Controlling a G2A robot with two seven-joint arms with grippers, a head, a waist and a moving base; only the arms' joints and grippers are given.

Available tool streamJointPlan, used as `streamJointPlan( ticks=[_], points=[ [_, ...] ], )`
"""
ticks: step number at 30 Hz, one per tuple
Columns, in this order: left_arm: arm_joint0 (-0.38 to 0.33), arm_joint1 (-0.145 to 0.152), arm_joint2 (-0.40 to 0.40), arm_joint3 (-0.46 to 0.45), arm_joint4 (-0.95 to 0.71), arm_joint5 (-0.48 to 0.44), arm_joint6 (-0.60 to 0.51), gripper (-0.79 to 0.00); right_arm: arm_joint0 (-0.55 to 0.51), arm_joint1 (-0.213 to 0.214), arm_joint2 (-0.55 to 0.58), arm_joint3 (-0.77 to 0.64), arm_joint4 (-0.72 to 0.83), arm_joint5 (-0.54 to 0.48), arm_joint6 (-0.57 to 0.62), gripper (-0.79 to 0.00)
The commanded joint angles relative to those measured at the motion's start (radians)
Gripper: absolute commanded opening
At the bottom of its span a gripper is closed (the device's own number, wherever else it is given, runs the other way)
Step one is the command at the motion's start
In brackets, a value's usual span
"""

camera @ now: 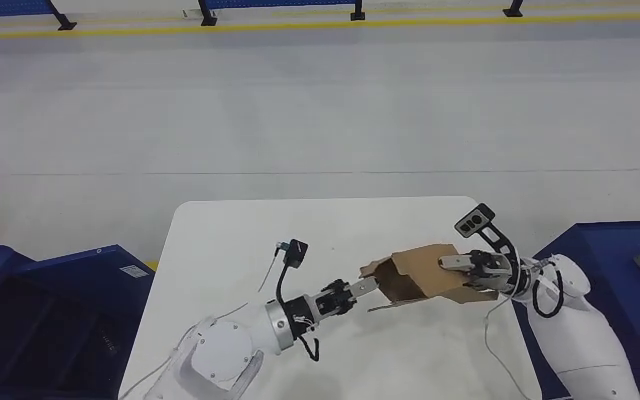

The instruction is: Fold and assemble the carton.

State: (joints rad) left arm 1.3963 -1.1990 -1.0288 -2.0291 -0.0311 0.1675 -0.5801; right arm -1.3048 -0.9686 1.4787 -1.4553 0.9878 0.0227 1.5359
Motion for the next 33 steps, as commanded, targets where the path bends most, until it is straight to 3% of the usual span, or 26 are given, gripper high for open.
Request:
streamJointPlan(
  ticks=[1,26,33],
  points=[
    [-0.016,-0.003,0.014,0.012,0.014,0.015,0.01,0.0,-0.006,0.001,0.002,-0.007,0.0,-0.001,0.0,-0.785],
    [-0.069,-0.023,0.063,0.117,-0.031,0.03,0.075,0.0,-0.021,0.018,0.012,-0.023,0.061,-0.008,0.0,-0.785],
    [0.003,-0.009,-0.033,0.037,-0.06,-0.003,0.103,0.0,-0.008,0.019,0.043,0.04,0.084,-0.022,-0.023,-0.785]
  ],
)
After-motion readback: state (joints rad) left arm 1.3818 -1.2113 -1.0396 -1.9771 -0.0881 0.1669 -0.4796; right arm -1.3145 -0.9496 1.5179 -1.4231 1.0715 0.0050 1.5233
